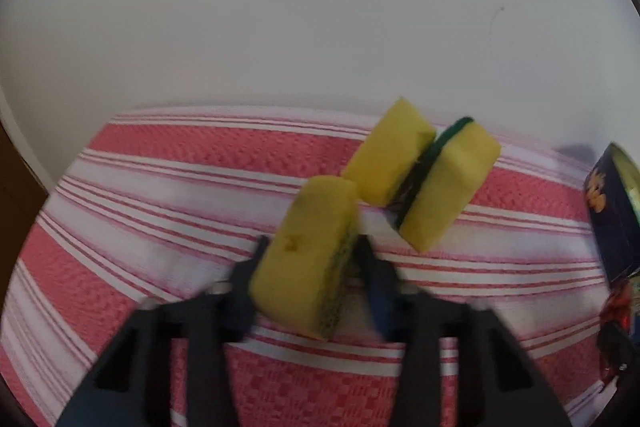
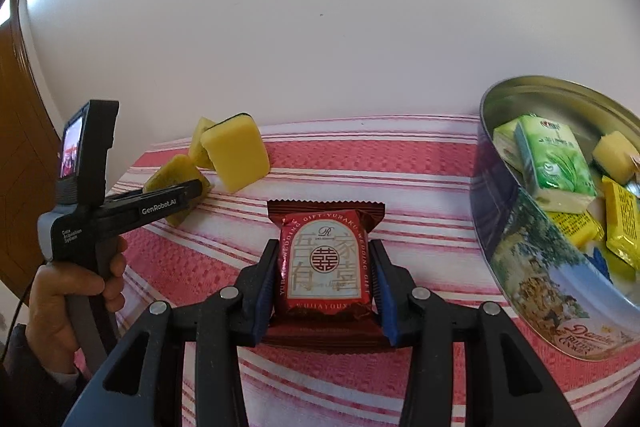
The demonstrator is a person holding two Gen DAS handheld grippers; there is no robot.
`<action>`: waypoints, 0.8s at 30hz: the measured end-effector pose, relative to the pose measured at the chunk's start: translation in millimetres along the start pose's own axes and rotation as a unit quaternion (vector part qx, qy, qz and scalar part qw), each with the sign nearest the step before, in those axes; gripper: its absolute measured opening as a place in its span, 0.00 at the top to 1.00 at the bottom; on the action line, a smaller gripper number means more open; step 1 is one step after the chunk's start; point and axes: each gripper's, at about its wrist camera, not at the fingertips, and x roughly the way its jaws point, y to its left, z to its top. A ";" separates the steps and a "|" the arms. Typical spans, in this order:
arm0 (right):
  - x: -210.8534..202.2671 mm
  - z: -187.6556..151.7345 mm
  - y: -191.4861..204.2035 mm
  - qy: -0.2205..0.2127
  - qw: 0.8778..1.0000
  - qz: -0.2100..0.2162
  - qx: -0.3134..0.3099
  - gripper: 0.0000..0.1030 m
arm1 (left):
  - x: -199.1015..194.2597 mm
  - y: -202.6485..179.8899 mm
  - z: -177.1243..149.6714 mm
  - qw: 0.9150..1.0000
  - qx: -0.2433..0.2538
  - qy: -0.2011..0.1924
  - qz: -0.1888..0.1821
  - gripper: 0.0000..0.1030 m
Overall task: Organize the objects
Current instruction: 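Grasp the red wrapped snack with the right tool while the left tool grasps a yellow sponge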
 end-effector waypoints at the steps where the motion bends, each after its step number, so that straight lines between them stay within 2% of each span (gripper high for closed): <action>1: 3.6 1.3 -0.5 0.002 1.000 0.001 0.000 0.55 | -2.2 2.4 -0.4 1.000 -0.007 -0.005 -0.003 0.79; 4: 9.6 3.3 2.3 0.001 1.000 0.005 0.001 0.55 | -16.2 2.5 -3.7 0.999 -0.011 -0.038 -0.002 0.80; 9: -0.4 3.6 6.5 -0.034 0.999 0.007 -0.009 0.55 | -53.4 -12.9 -18.7 0.992 -0.008 -0.118 0.035 0.80; 12: -9.3 5.1 11.4 -0.075 0.997 -0.010 -0.025 0.55 | -64.3 -25.9 -28.8 0.992 -0.026 -0.122 0.027 0.80; 15: -15.9 6.2 17.4 -0.110 0.992 -0.035 -0.050 0.55 | -71.5 -39.9 -33.1 0.990 -0.012 -0.135 0.037 0.80; 18: -18.0 6.2 19.2 -0.118 0.991 -0.039 -0.058 0.55 | -81.0 -50.9 -38.0 0.987 0.001 -0.149 0.052 0.80; 24: -22.6 3.7 23.9 -0.138 0.987 -0.043 -0.071 0.55 | -85.5 -42.1 -41.6 0.987 -0.024 -0.149 0.048 0.80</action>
